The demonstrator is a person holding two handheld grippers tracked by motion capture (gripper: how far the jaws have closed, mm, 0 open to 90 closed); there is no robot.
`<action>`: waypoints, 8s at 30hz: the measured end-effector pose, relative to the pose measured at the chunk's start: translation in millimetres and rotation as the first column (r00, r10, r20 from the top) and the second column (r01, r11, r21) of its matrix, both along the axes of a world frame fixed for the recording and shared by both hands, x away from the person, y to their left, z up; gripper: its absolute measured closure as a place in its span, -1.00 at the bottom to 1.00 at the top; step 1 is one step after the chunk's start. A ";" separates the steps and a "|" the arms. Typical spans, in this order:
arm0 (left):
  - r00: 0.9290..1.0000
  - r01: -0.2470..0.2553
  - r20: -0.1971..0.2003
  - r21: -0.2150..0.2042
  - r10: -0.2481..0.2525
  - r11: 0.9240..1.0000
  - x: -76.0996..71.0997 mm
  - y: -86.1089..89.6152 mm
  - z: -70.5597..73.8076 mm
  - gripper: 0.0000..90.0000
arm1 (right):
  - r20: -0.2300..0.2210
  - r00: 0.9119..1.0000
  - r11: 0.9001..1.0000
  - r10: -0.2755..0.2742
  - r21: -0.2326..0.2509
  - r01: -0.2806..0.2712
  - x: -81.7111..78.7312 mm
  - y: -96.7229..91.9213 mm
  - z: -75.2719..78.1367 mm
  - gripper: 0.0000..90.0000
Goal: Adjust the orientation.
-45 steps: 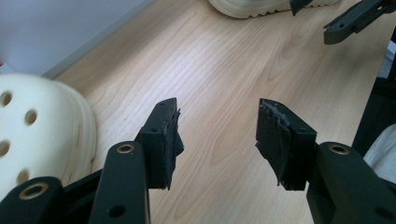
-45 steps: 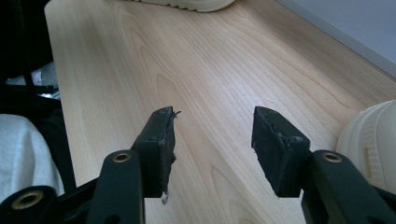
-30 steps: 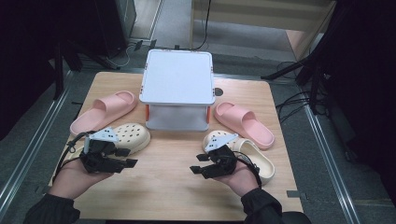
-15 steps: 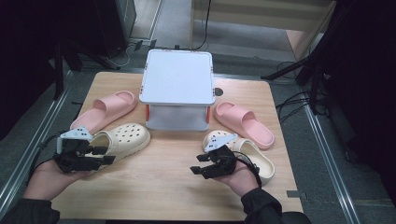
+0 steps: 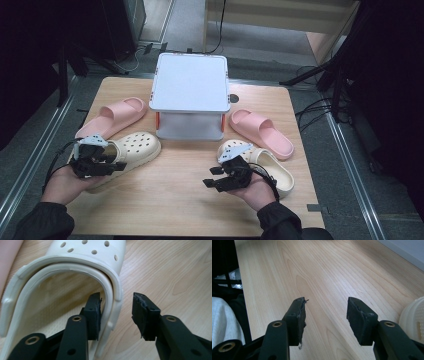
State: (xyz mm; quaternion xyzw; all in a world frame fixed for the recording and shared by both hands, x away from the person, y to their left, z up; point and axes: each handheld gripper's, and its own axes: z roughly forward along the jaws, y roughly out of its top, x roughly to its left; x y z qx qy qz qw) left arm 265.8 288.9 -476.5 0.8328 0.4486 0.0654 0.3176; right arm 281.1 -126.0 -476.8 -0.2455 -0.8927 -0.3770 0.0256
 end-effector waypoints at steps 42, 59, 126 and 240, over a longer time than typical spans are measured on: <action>0.987 0.160 0.014 -0.023 -0.160 0.987 -0.5 -119.7 24.4 0.71 | 0.040 0.998 0.999 -0.042 0.017 0.042 -6.9 -4.8 -2.0 0.14; 0.968 0.248 -0.027 -0.086 -0.251 0.965 -3.6 -112.3 29.2 0.51 | 0.005 0.988 0.982 -0.155 0.108 0.154 -2.7 1.4 -7.1 0.63; 0.986 0.092 -0.127 -0.142 -0.110 0.986 13.5 -88.7 -14.7 0.74 | 0.046 0.979 0.980 -0.197 0.016 0.197 22.7 47.9 -32.2 0.83; 0.981 0.189 -0.019 -0.131 -0.193 0.973 30.9 -81.0 13.9 0.16 | 0.046 0.926 0.924 -0.376 -0.063 0.378 -1.2 -35.1 12.2 0.73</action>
